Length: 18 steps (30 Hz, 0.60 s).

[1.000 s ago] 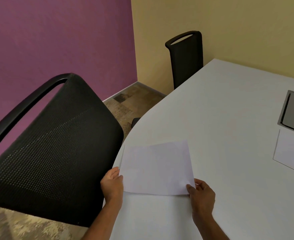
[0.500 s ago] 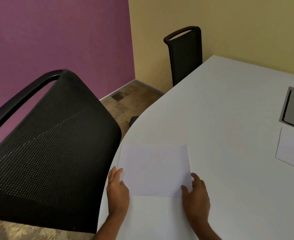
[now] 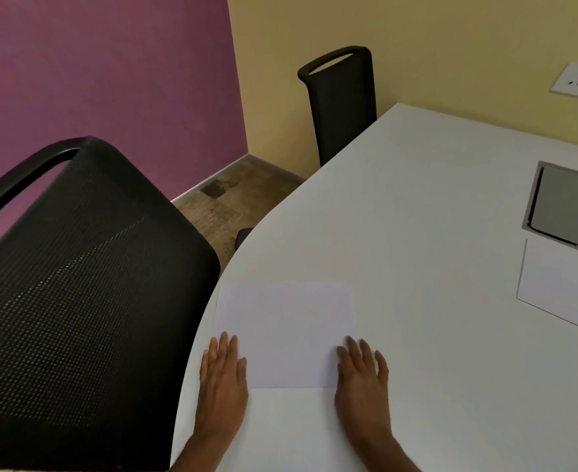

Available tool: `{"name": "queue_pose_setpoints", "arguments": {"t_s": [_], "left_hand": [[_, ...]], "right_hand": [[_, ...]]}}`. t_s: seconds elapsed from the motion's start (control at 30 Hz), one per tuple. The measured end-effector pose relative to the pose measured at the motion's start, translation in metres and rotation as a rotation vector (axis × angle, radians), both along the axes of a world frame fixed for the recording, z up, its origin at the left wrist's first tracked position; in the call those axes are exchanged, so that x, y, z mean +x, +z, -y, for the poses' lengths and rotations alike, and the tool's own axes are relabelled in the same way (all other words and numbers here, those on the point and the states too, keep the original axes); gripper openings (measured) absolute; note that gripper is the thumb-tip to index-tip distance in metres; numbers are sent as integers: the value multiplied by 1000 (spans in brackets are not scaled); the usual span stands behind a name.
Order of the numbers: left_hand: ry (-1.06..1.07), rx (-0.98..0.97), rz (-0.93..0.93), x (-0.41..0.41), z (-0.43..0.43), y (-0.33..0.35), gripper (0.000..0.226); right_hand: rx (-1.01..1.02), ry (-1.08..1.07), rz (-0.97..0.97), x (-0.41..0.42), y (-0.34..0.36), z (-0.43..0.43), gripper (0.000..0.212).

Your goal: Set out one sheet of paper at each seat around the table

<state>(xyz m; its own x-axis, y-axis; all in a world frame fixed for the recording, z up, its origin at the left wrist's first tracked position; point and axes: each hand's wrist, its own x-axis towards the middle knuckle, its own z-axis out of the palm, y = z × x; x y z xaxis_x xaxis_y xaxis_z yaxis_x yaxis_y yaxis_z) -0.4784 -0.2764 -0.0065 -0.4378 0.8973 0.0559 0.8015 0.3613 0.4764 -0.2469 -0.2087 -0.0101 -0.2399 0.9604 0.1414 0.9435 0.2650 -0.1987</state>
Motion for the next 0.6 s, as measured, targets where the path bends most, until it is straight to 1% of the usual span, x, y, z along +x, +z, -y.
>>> {"name": "queue_pose_setpoints", "arguments": {"t_s": [0.07, 0.13, 0.2, 0.23, 0.4, 0.6], "left_hand": [[-33, -97, 22, -2, 1, 2, 75], [-56, -135, 14, -2, 2, 6, 80], [-70, -108, 24, 0, 2, 13, 90], [-70, -90, 38, 2, 2, 16, 91], [-97, 20, 42, 18, -6, 45, 81], [-144, 199, 26, 54, -22, 99, 76]], "right_hand": [[-29, 41, 15, 1, 1, 2, 41], [-51, 86, -16, 3, 6, 3, 43], [-45, 129, -74, 6, 14, 4, 47], [-34, 145, -103, 8, 20, 4, 48], [26, 187, -197, 23, 61, 1, 48], [114, 188, -227, 50, 117, 2, 50]]}}
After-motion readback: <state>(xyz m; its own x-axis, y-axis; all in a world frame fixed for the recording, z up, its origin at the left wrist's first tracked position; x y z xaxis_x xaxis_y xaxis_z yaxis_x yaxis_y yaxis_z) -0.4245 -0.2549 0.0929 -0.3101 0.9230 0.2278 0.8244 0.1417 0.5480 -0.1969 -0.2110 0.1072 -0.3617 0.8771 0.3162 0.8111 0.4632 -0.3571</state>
